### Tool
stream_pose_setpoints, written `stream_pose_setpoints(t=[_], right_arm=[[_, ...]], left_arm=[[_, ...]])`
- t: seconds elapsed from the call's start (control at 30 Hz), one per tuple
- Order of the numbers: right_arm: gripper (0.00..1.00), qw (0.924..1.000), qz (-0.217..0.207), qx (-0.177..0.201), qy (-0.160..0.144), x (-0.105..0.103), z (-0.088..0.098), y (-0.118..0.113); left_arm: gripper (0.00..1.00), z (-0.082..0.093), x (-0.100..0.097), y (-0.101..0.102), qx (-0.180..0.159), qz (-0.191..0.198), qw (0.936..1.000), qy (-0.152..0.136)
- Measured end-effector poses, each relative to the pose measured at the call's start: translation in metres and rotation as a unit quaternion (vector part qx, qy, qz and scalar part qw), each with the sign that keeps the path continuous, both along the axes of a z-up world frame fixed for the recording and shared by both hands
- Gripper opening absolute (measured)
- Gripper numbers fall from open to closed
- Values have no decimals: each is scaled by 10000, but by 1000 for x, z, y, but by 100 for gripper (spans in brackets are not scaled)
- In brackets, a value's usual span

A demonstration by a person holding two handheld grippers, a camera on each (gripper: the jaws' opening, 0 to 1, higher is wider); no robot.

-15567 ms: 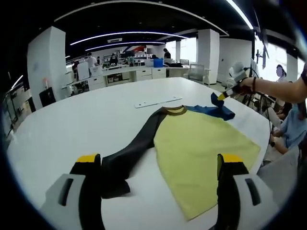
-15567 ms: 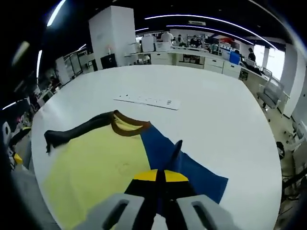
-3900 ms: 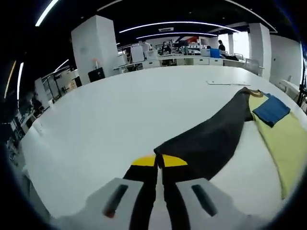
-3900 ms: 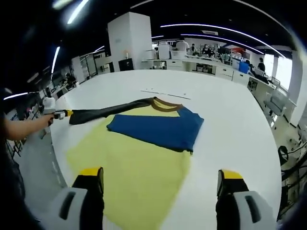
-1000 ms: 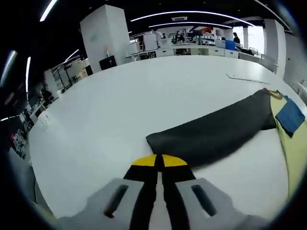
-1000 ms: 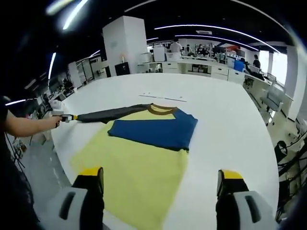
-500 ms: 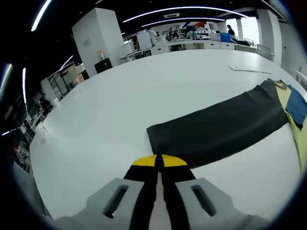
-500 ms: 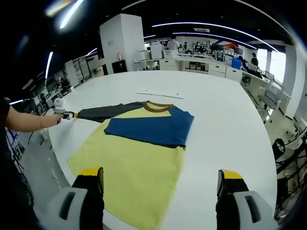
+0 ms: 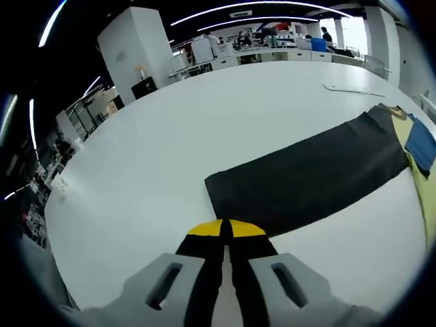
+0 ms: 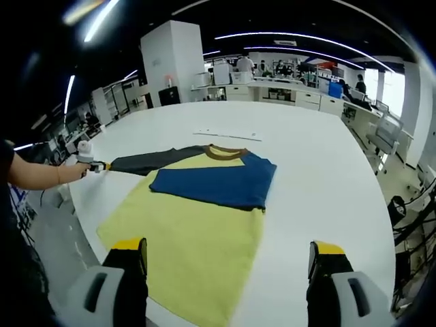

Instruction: Fold the garment on the visible template until the final outline fits inside the template.

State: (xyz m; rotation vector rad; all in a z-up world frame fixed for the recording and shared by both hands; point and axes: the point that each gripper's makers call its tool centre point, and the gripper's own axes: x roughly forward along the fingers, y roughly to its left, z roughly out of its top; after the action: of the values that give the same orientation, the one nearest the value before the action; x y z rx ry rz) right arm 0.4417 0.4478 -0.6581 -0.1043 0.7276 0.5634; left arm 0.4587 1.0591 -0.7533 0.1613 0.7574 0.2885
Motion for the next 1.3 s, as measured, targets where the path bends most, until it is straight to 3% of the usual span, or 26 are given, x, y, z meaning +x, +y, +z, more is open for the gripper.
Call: stream_pose_setpoints(t=[0.3, 0.53, 0.63, 1.3], right_arm=[[100, 9999, 80, 68, -74, -4, 4, 2], [100, 9998, 146, 71, -113, -6, 6, 2], [100, 9998, 146, 88, -138, -5, 7, 1], [100, 9989, 360, 229, -168, -10, 8, 11]], left_arm=[[0, 3, -15, -6, -245, 227, 9994, -114], [0, 18, -10, -8, -200, 230, 9992, -274], [0, 26, -6, -13, -543, 448, 9961, -527], [0, 73, 10, -50, -524, -119, 9944, -912]])
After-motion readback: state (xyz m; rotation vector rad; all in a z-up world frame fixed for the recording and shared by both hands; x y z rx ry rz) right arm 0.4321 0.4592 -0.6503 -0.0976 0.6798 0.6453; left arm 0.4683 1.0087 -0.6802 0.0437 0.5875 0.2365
